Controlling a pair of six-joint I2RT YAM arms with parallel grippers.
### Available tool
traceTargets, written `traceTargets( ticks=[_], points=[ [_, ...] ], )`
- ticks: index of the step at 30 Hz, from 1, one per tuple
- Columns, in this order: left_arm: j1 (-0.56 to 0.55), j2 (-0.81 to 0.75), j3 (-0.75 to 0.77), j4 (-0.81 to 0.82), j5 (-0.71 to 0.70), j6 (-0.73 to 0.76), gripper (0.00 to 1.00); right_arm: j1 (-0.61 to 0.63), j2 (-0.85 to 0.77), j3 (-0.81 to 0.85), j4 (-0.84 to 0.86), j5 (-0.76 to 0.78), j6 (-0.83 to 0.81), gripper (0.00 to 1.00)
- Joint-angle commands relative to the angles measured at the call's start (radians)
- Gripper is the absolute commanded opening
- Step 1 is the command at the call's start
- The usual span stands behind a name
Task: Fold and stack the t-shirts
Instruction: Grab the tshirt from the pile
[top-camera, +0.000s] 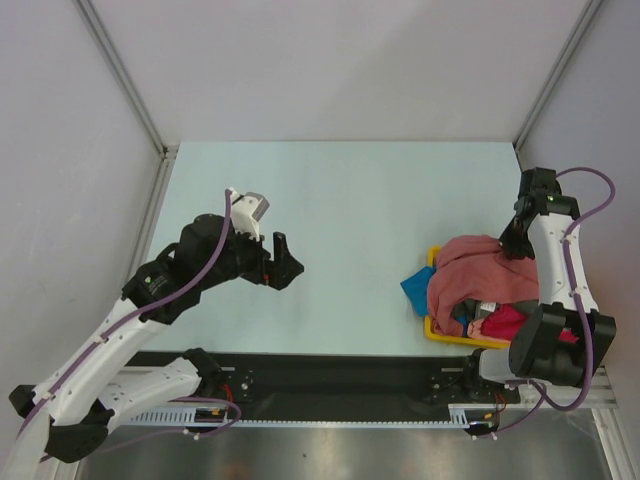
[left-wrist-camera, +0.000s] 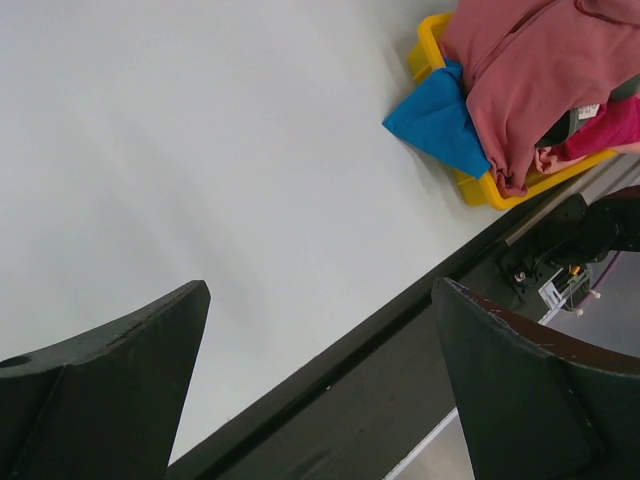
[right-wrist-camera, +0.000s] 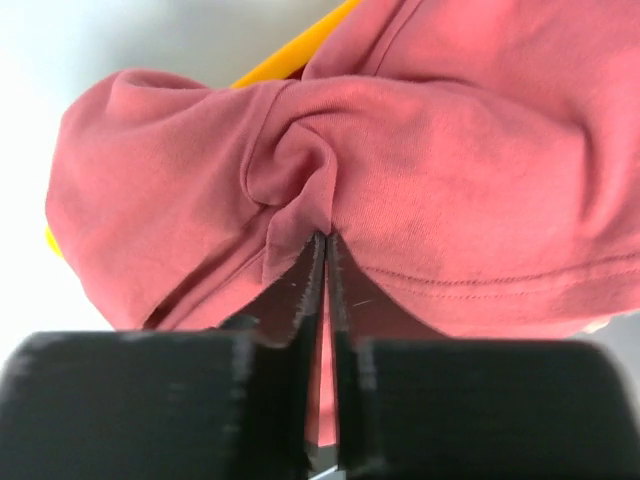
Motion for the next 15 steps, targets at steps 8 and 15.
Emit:
traceTargets(
  ticks=[8, 15],
  points=[
    [-0.002, -0.038, -0.012, 0.019, 0.004, 0.037, 1.0, 0.023, -0.031, -0.009, 0.047, 0.023, 0.003, 0.82],
    [-0.008, -0.059, -0.012, 0.008, -0.019, 0.06, 1.0, 0.037, 0.052, -0.02, 0.047, 0.061, 0.023, 0.32]
  ],
)
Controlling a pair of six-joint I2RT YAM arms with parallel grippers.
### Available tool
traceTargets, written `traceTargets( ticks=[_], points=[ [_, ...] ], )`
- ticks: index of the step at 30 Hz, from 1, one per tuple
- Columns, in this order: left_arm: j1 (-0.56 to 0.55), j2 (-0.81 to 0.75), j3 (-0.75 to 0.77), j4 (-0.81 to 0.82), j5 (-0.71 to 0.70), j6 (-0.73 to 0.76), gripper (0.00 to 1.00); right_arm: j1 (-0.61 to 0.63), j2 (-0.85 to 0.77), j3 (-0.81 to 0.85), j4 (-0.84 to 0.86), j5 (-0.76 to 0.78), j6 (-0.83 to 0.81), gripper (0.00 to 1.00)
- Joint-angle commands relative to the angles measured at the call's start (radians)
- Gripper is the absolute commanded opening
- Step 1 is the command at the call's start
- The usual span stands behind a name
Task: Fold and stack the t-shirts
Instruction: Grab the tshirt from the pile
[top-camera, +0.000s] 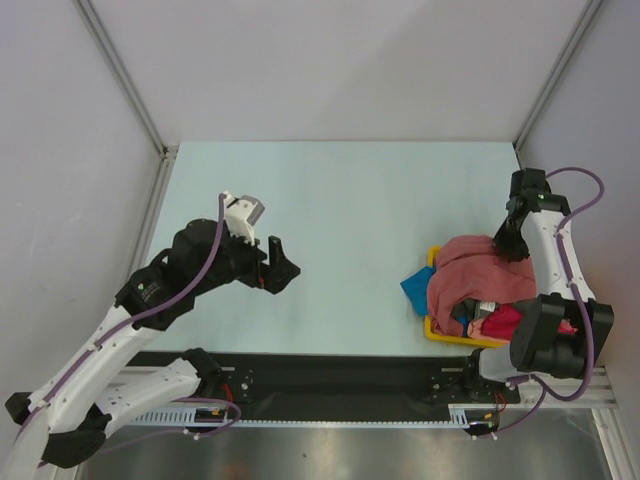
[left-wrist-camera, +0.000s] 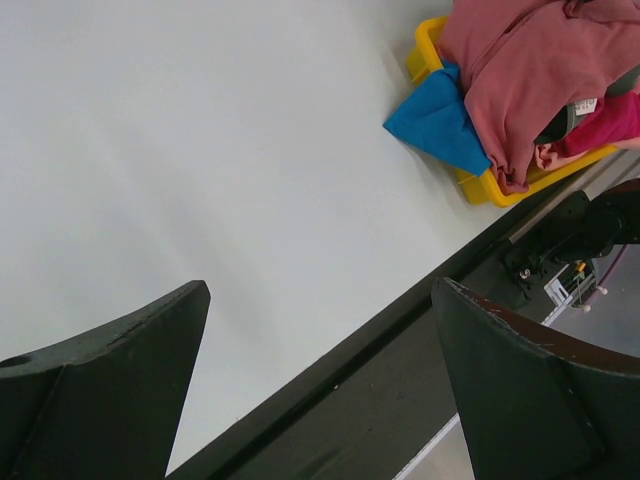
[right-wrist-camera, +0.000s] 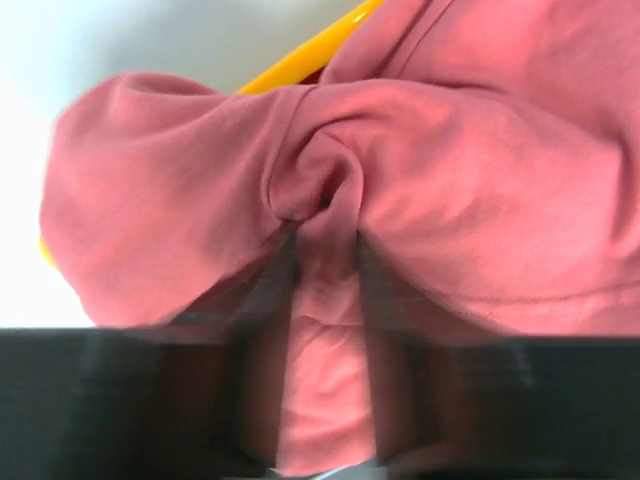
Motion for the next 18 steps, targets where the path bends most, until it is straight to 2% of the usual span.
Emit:
traceTargets(
  ticks=[1, 2, 4, 5, 13, 15, 18],
  points=[
    [-0.006, -0.019, 0.006, 0.006, -0.02, 0.039, 1.0, 0.002, 0.016, 0.018, 0.0, 0.069, 0.021, 0.2],
    [-0.006, -0.022, 0.006, 0.006, -0.025, 0.04, 1.0, 0.0, 0.01, 0.033, -0.008, 0.081, 0.021, 0.07],
    [-0.007, -0.03, 0.006, 0.0, -0.036, 0.042, 1.0, 0.002, -0.005, 0.131, -0.058, 0.132, 0.027, 0.05],
    [-0.009, -0.03, 0.007, -0.003, -0.039, 0.042, 1.0, 0.002, -0.01, 0.186, -0.084, 0.15, 0.032, 0.0],
    [-0.047, -0.01, 0.058, -0.011, -0.052, 0.04, 1.0, 0.075, -0.059, 0.763, -0.249, 0.232, 0.092, 0.0],
    [-0.05, -0.012, 0.059, -0.014, -0.052, 0.031, 1.0, 0.106, -0.085, 0.899, -0.221, 0.241, 0.09, 0.0],
    [-0.05, -0.018, 0.059, -0.023, -0.052, 0.021, 1.0, 0.129, -0.146, 0.998, -0.107, 0.204, 0.063, 0.0]
  ],
)
